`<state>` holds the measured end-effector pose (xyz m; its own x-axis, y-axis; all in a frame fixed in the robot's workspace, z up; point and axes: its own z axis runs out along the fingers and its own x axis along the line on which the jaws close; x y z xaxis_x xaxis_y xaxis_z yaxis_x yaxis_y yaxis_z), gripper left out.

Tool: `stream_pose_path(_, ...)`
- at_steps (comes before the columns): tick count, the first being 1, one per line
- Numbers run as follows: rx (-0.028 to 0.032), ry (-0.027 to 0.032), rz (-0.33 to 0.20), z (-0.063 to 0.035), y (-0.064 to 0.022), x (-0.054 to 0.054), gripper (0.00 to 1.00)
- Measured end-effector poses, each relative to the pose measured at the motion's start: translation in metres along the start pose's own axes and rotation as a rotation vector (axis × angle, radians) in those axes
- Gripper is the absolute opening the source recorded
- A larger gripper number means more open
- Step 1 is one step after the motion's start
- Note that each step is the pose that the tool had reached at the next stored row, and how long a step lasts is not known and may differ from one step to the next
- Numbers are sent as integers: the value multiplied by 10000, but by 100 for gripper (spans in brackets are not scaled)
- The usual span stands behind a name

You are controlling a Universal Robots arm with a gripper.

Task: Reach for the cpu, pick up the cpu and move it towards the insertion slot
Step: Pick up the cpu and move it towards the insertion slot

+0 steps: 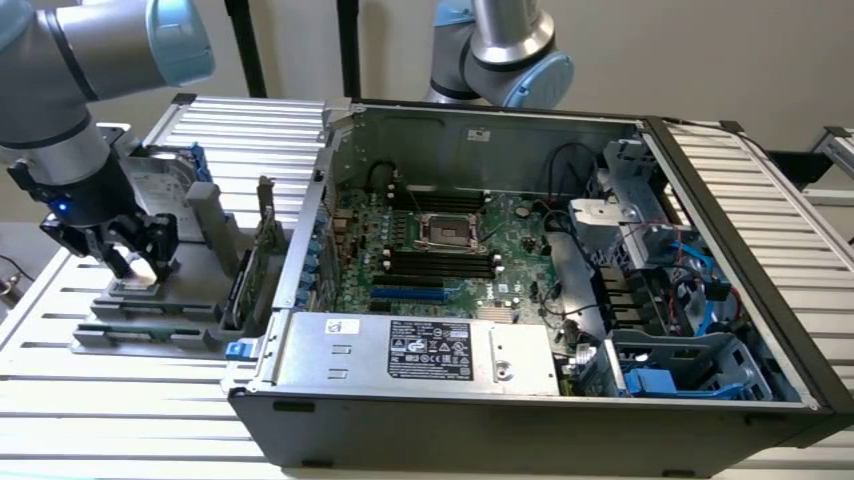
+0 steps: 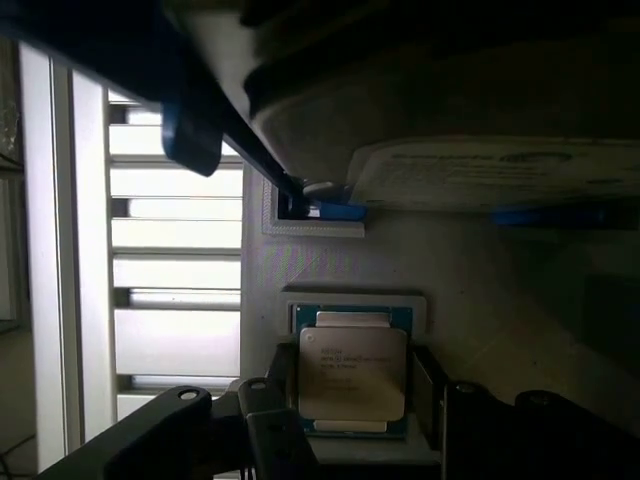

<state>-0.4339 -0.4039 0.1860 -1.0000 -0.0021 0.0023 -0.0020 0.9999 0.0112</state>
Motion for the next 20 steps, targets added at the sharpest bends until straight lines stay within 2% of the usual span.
stream_pose_path(7,1,1,0,-2,0,0,55)
stream_pose_path(11,2,1,1,-35,1,0,55)
stream_pose_path(16,1,1,1,-153,2,0,55)
stream_pose_path(20,2,14,1,-318,4,-6,55)
